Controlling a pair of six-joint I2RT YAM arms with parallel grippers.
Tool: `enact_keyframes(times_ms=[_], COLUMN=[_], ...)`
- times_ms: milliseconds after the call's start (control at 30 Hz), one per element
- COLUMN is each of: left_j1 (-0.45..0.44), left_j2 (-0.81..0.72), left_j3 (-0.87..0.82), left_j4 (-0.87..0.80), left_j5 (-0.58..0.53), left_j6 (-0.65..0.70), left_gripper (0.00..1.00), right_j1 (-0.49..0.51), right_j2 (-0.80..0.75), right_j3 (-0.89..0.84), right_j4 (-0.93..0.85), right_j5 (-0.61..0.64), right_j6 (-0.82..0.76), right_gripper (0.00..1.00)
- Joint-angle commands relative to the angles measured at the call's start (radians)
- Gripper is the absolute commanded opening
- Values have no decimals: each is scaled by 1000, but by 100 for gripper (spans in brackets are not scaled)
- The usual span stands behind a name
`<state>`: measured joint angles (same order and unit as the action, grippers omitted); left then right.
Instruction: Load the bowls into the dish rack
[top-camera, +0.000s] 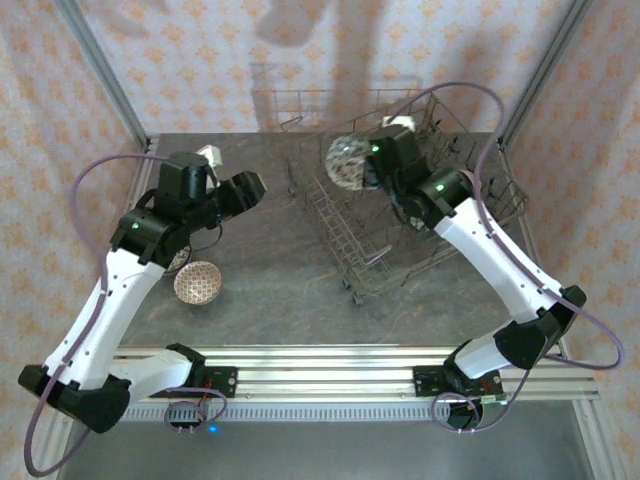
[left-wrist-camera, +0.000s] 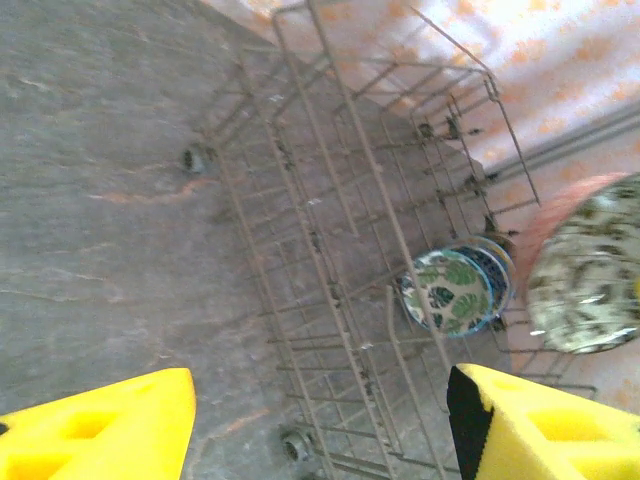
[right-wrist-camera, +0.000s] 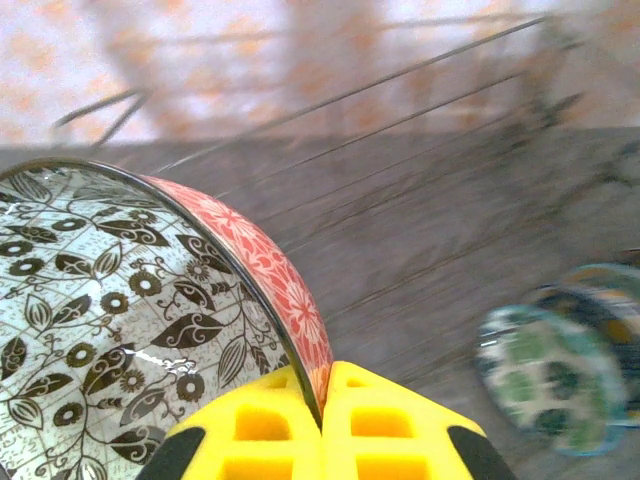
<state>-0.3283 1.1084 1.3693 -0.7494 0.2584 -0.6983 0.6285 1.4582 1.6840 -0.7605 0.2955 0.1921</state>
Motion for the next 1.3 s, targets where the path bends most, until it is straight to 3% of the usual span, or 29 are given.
enact_keyframes(times_ms=[0, 167, 433, 800, 1267], left_j1=[37, 105, 218, 264, 290], left_j2=[-26, -32, -26, -30, -24], left_j3=[-49, -102, -139, -214, -159], left_j4=[-47, -74, -116, -108, -187], left_j5=[27, 82, 173, 208, 157], left_j6=[35, 58, 105, 105, 146], left_gripper=[69, 69, 70, 71, 71], right_j1=[-68, -85, -86, -87, -68], right_j2=[-51, -39, 35, 155, 180], right_j3=[28, -64, -192, -237, -311], right_j4=[-33, -45, -32, -46, -16], right_j5=[251, 450, 605, 696, 679], right_j6=[-66, -174, -196, -184, -160], right_gripper=[0, 0, 0, 0, 0])
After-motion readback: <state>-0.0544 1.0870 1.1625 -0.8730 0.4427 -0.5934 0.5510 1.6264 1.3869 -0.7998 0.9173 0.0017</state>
